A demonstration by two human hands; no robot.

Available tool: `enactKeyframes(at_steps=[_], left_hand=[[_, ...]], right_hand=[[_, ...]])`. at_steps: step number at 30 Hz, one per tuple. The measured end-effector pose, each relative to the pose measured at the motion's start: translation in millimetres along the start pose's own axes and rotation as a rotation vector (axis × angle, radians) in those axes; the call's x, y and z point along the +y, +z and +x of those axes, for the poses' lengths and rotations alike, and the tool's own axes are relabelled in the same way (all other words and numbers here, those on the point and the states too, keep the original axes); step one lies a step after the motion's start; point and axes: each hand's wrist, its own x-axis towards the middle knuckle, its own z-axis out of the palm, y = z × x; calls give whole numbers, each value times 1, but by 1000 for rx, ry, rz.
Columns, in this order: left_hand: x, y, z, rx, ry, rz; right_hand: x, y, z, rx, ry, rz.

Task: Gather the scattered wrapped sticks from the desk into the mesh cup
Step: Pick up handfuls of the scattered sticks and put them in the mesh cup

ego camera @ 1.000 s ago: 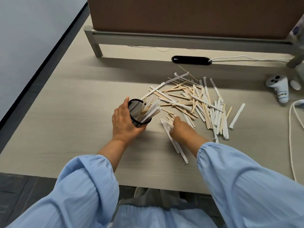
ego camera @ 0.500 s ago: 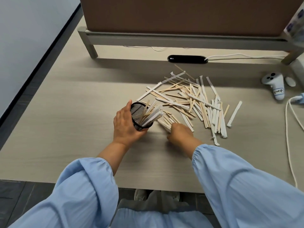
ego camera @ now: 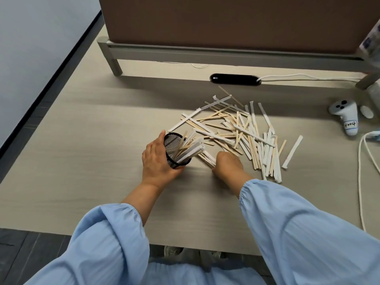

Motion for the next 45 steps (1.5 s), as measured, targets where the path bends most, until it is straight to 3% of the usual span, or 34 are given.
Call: enactKeyframes(at_steps=[9, 14, 19, 24, 31, 38, 45], left_hand=[[7, 9, 4, 44, -76, 30], [11, 12, 4, 120, -148, 17], [11, 8, 3, 167, -210, 30], [-3, 1, 4, 238, -229, 44], [-18, -8, 27, 213, -229, 17], [-32, -10, 53, 191, -204, -2], [-39, -15, 59, 173, -204, -8]], right_hand=[[3, 1, 7, -18, -172, -154], [4, -1, 11, 43, -271, -132], [5, -8, 21, -3, -362, -28], [-11, -17, 34, 131, -511, -124], [-40, -28, 69, 121, -331, -136], [-54, -40, 82, 130, -384, -190], [-81, -42, 79, 73, -462, -10]])
